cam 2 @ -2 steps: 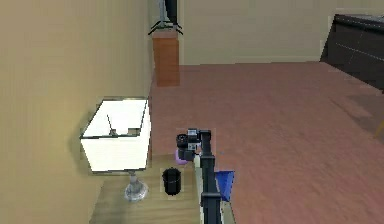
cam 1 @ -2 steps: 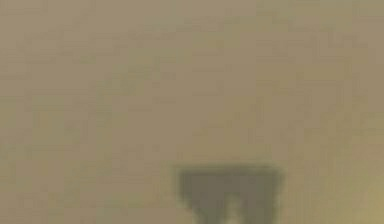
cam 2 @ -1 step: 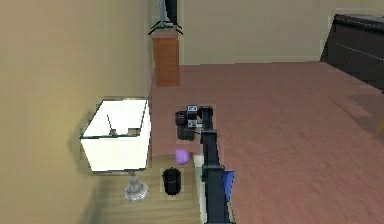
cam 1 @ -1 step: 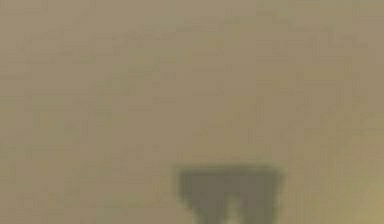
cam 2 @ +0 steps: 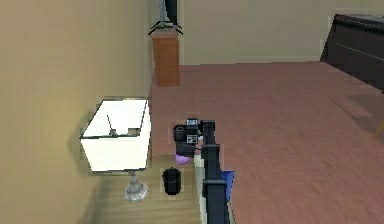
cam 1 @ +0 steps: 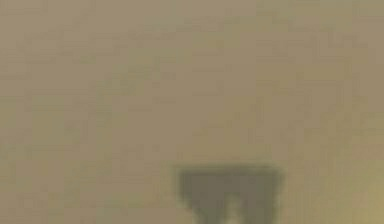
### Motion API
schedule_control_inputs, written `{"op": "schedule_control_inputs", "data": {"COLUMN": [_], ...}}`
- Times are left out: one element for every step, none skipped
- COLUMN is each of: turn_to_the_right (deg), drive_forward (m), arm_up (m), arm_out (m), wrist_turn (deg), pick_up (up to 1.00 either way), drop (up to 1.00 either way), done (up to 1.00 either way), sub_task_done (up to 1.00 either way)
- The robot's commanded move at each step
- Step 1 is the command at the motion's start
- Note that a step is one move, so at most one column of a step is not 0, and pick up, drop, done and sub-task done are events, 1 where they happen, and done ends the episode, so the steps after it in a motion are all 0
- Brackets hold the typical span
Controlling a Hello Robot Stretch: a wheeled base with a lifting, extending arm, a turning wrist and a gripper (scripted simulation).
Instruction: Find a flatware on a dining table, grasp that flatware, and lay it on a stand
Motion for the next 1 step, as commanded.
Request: {"op": "schedule_control_inputs", "data": {"turn_to_the_right": [0.0], "drive_forward": [0.00], "arm_up": [0.00], "arm_out": [0.00], "wrist_turn": [0.0], "pick_up": [0.00], "drop": [0.00], "done": [1.00], "sub_task_done": [0.00]}}
